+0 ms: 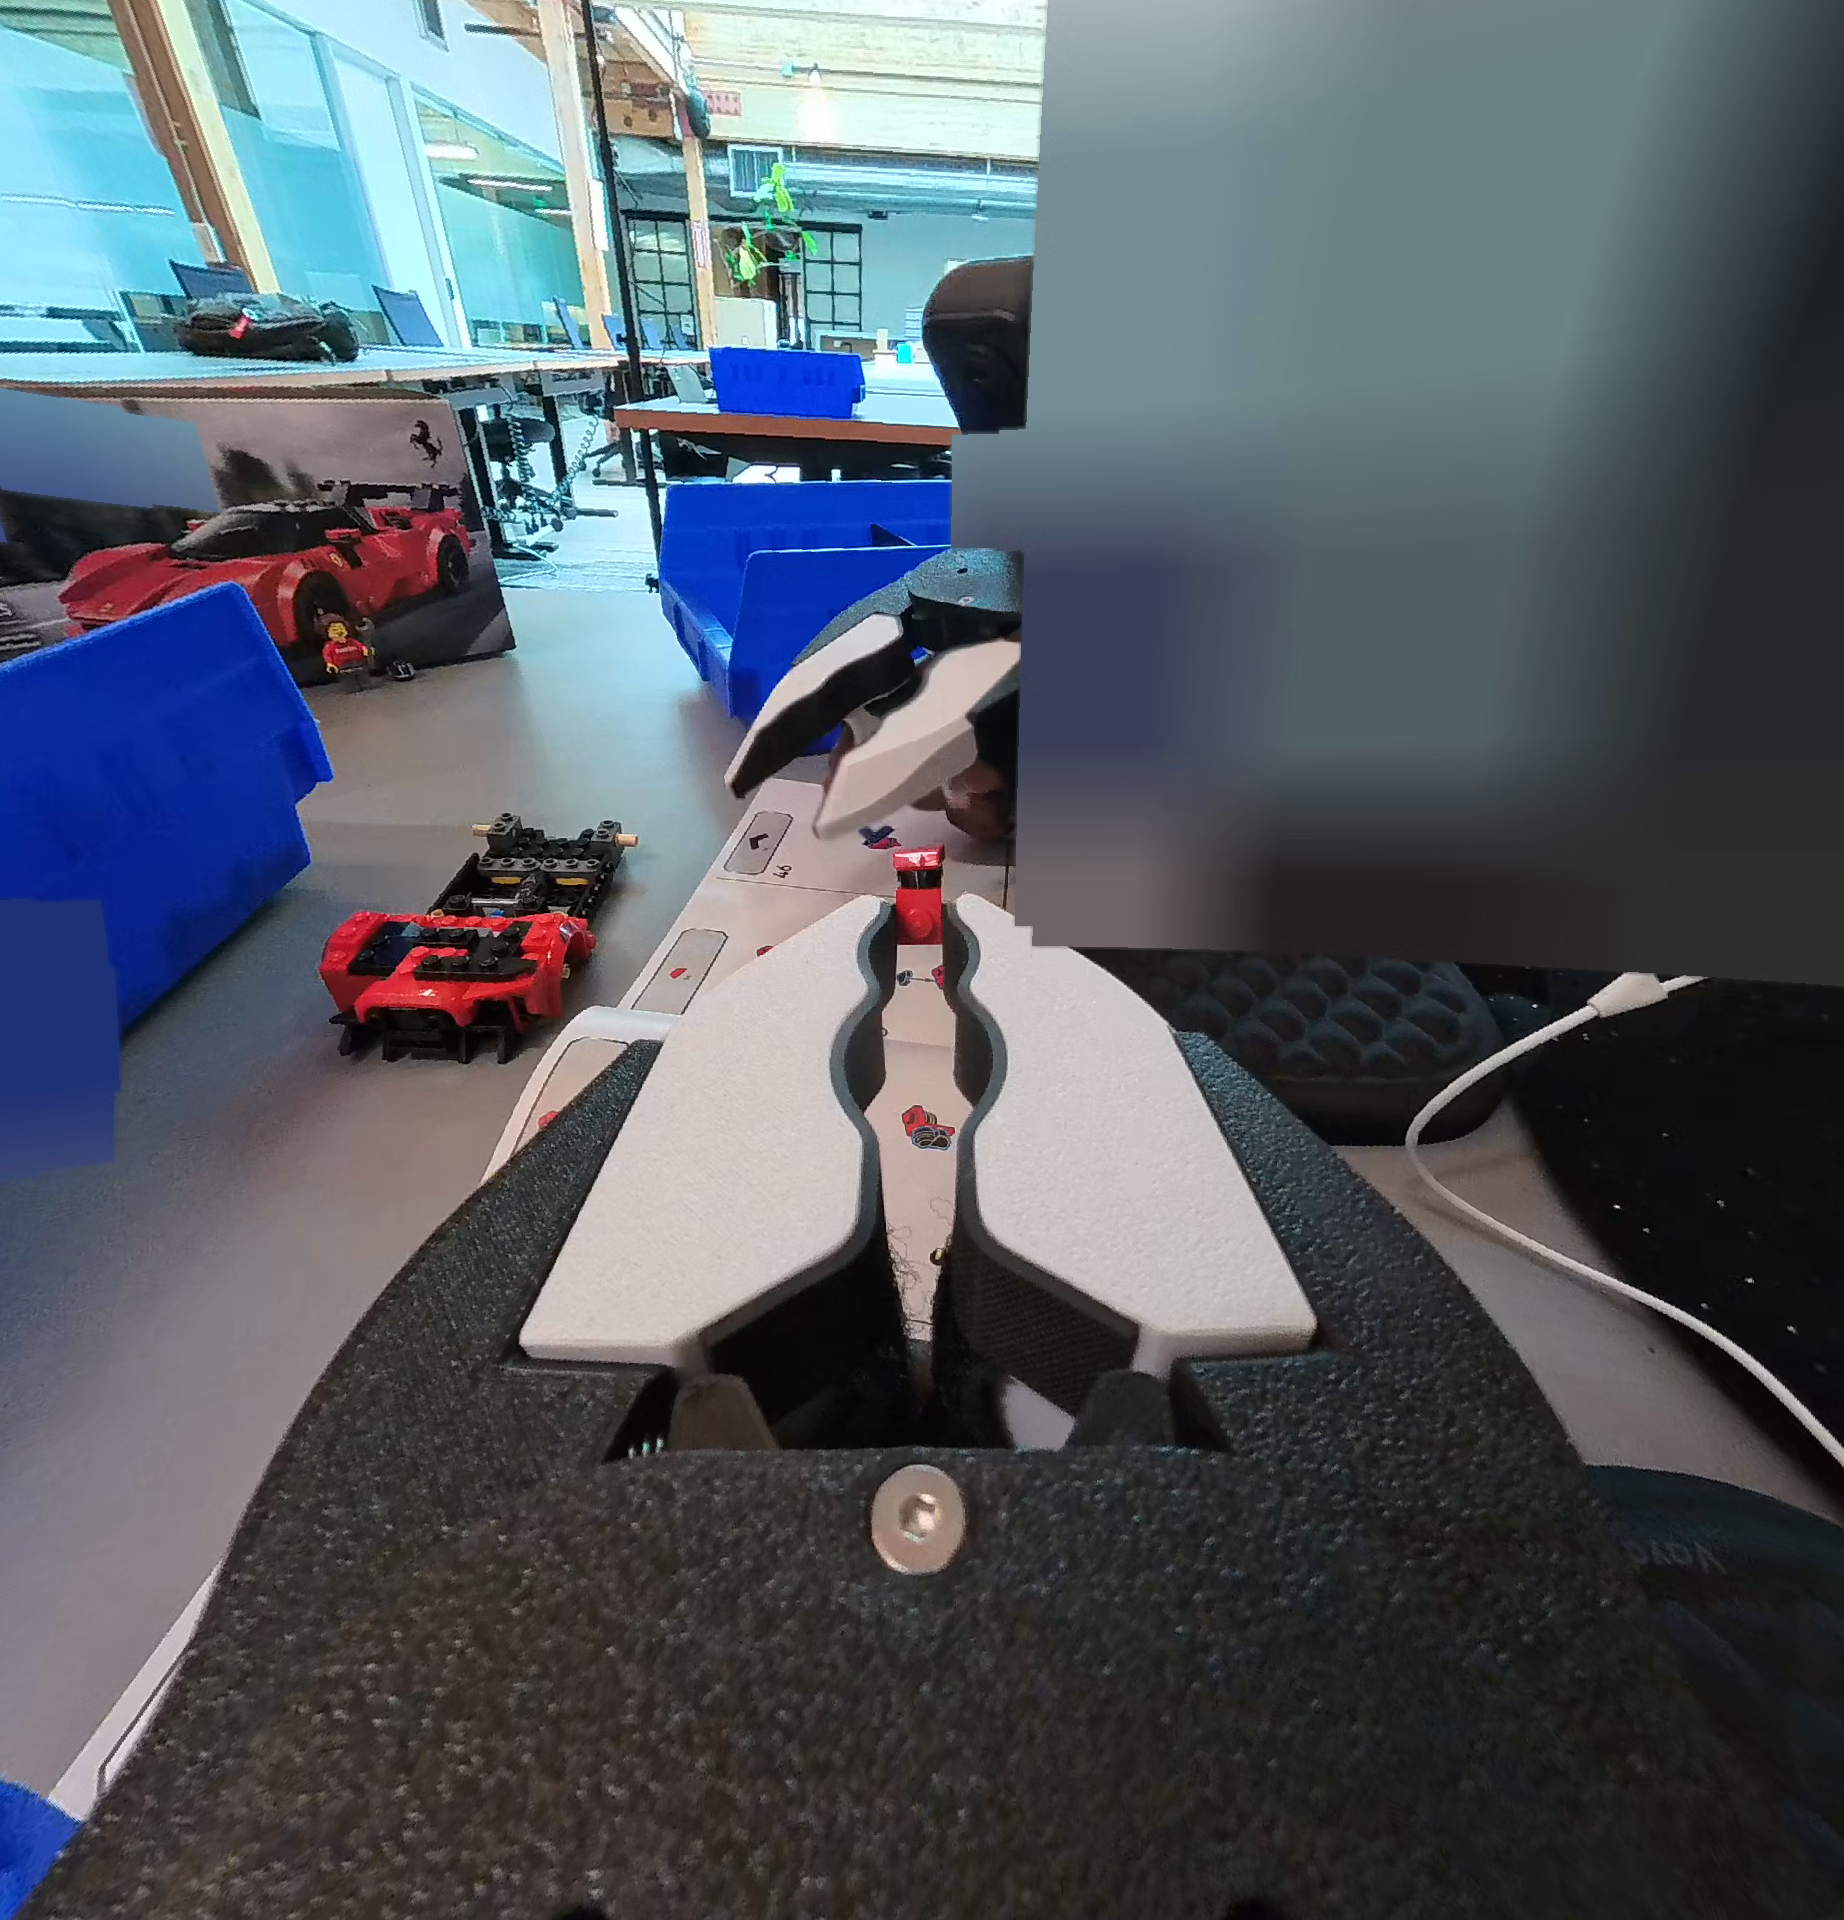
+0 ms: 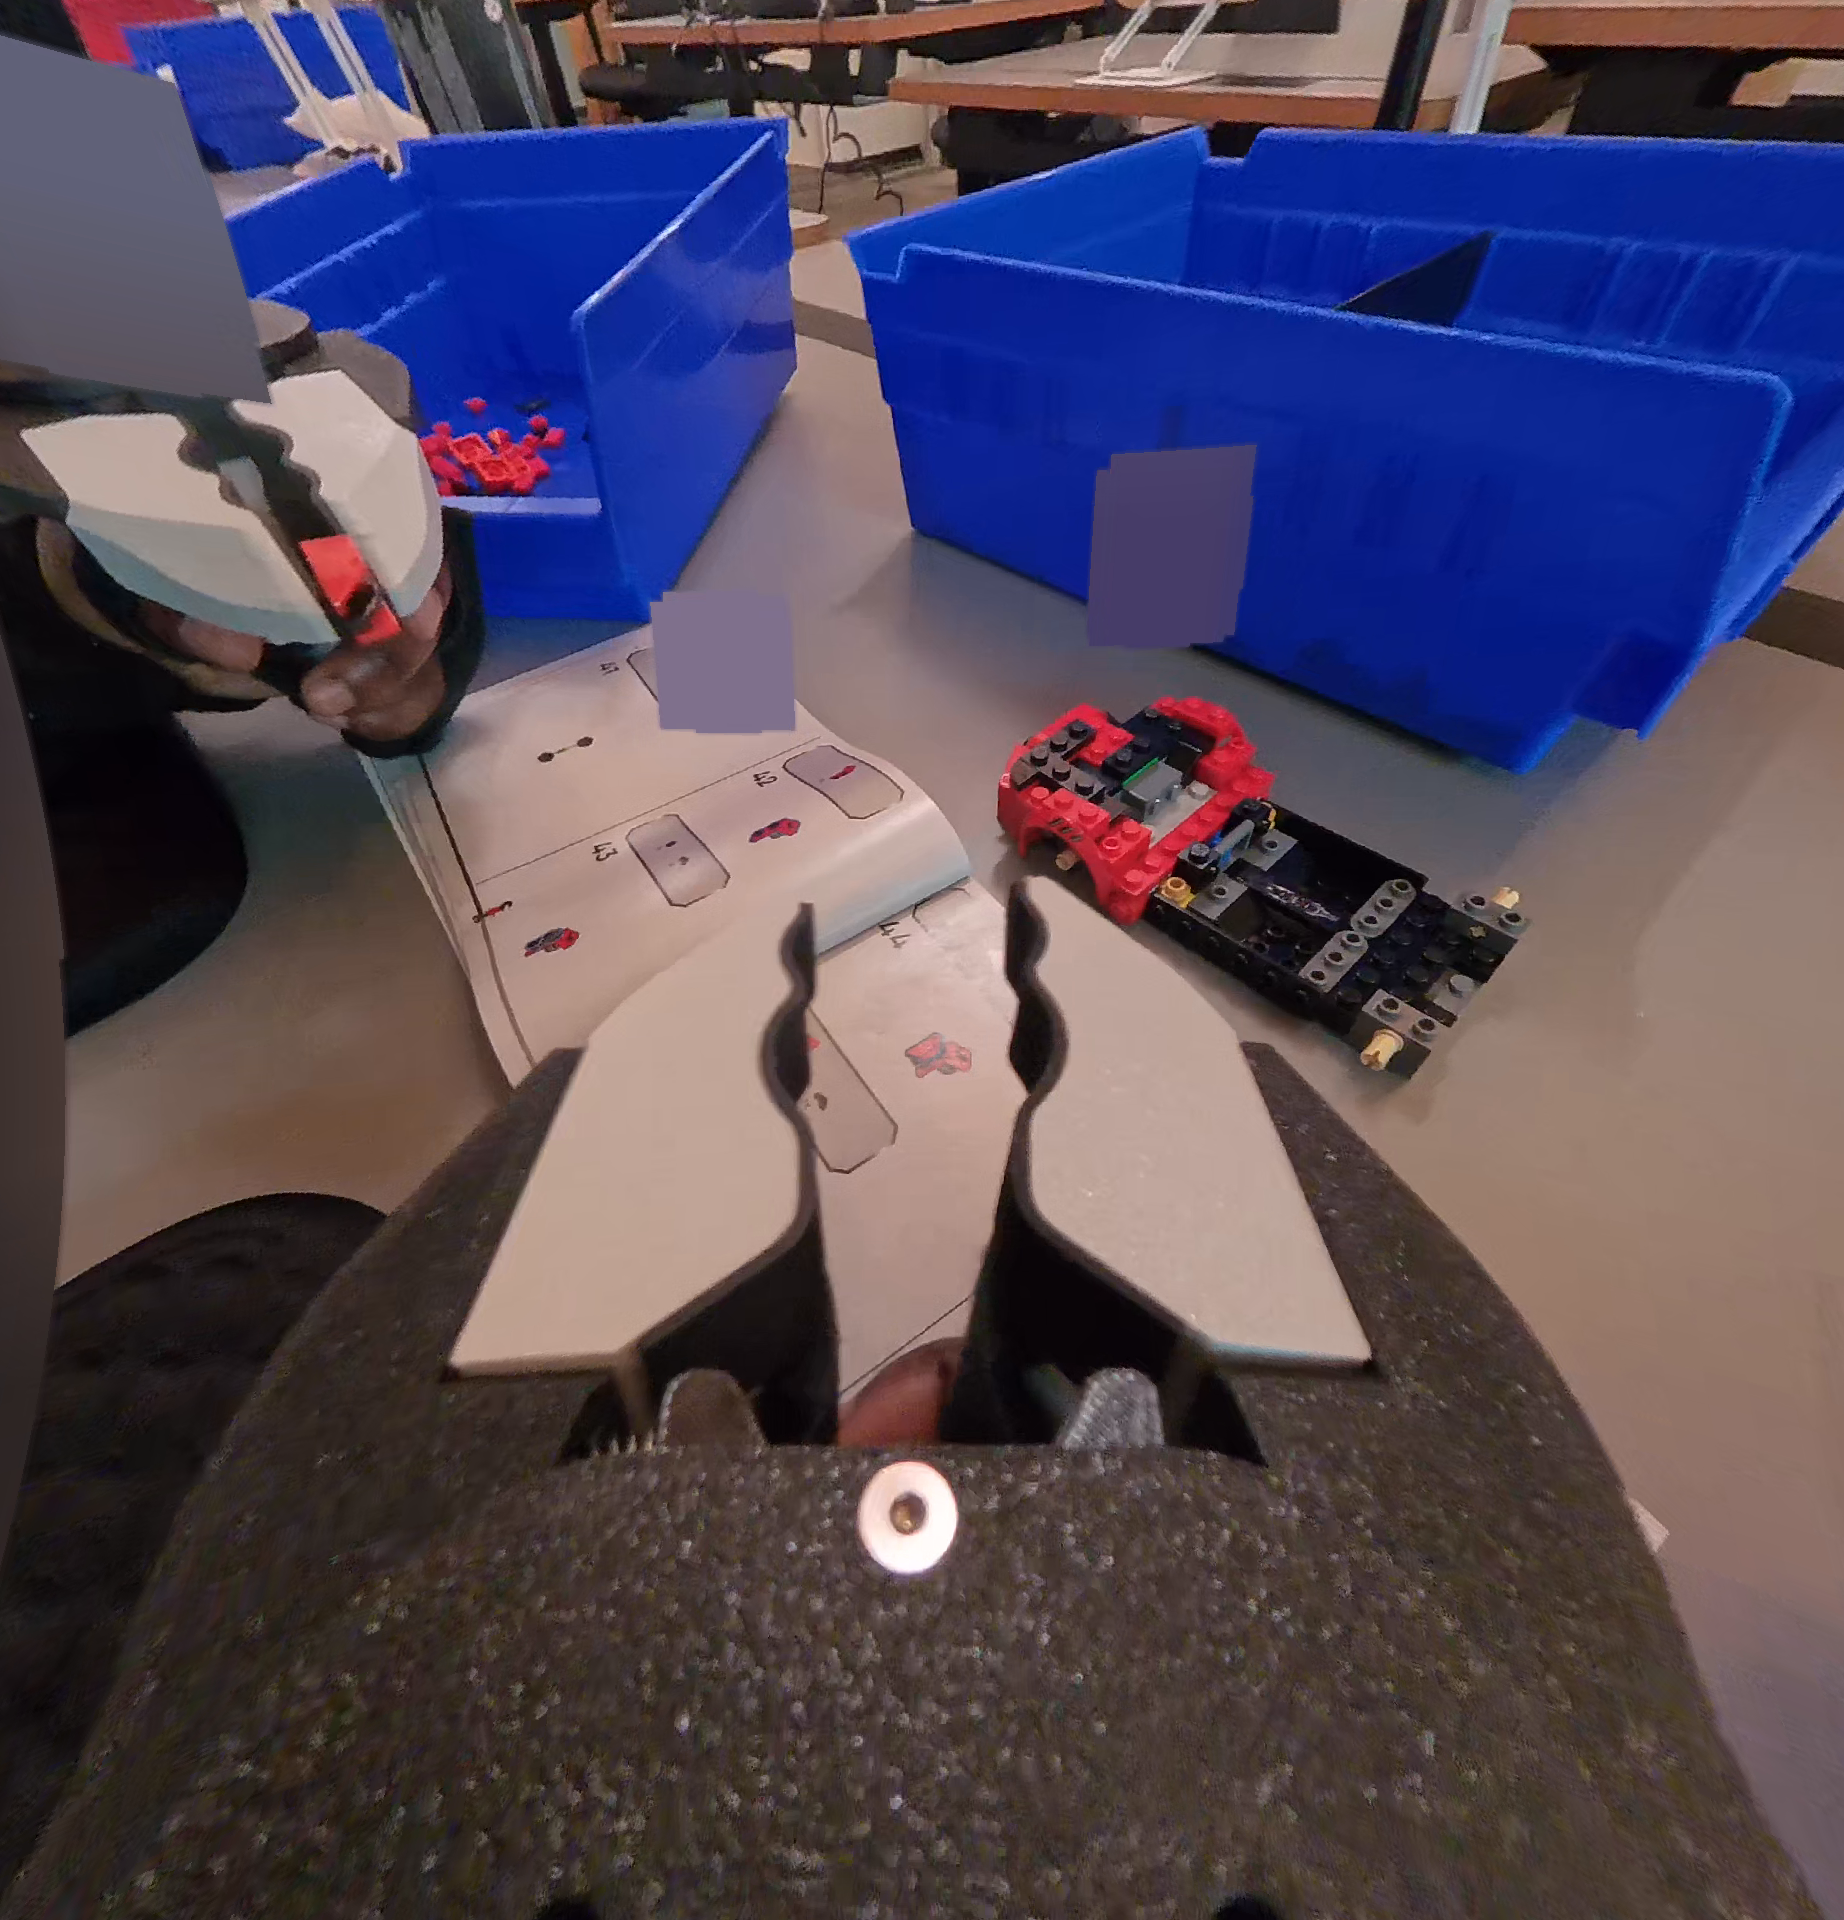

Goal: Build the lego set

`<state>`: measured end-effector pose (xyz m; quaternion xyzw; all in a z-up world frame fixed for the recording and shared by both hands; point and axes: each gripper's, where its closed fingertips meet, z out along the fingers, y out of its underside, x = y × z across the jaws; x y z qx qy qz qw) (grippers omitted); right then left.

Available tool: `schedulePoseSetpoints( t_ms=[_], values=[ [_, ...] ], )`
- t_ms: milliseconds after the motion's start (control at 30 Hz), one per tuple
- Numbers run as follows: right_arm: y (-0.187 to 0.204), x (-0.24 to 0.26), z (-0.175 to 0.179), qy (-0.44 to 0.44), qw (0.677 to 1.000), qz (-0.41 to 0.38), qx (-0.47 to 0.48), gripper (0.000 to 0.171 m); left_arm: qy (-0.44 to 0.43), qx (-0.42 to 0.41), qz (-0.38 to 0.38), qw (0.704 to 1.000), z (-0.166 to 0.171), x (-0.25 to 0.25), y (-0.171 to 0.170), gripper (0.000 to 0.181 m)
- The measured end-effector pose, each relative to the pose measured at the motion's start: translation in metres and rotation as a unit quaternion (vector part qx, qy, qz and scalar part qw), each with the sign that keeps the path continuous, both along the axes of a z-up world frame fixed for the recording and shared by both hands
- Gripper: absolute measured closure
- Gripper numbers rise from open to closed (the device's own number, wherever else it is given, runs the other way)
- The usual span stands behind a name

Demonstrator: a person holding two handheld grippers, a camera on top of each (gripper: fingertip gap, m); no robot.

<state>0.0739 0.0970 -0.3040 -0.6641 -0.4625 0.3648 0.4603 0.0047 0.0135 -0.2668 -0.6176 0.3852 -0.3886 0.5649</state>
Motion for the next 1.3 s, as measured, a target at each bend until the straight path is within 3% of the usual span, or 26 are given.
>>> schedulePoseSetpoints(
  t_ms=[67,367,567,867,933,1067,1300],
  values=[
    [-0.004,0.002,0.005,0.017,1.000,0.014,0.004,0.171,0.001,0.000,-0.001,1.000,0.000,0.000,0.000,0.174],
    [0.002,0.006,0.011,0.049,0.999,0.000,-0.016,0.165,0.020,0.010,-0.020,1.000,-0.003,0.005,-0.006,0.174],
    [-0.001,0.006,0.015,0.075,0.996,0.016,-0.036,0.147,0.052,0.025,-0.045,0.997,-0.009,0.013,-0.015,0.174],
    [0.000,0.007,0.017,0.082,0.996,0.011,-0.038,0.138,0.055,0.033,-0.088,0.994,-0.009,0.020,-0.028,0.174],
    [0.001,0.007,0.018,0.087,0.995,0.012,-0.041,0.140,0.051,0.038,-0.097,0.993,-0.007,0.021,-0.031,0.174],
    [-0.004,0.008,0.022,0.101,0.994,0.027,-0.030,0.167,0.051,0.049,-0.112,0.991,-0.006,0.023,-0.036,0.174],
    [-0.007,0.006,0.021,0.095,0.995,0.034,-0.027,0.167,0.042,0.066,-0.113,0.990,0.000,0.022,-0.038,0.174]
  ],
)
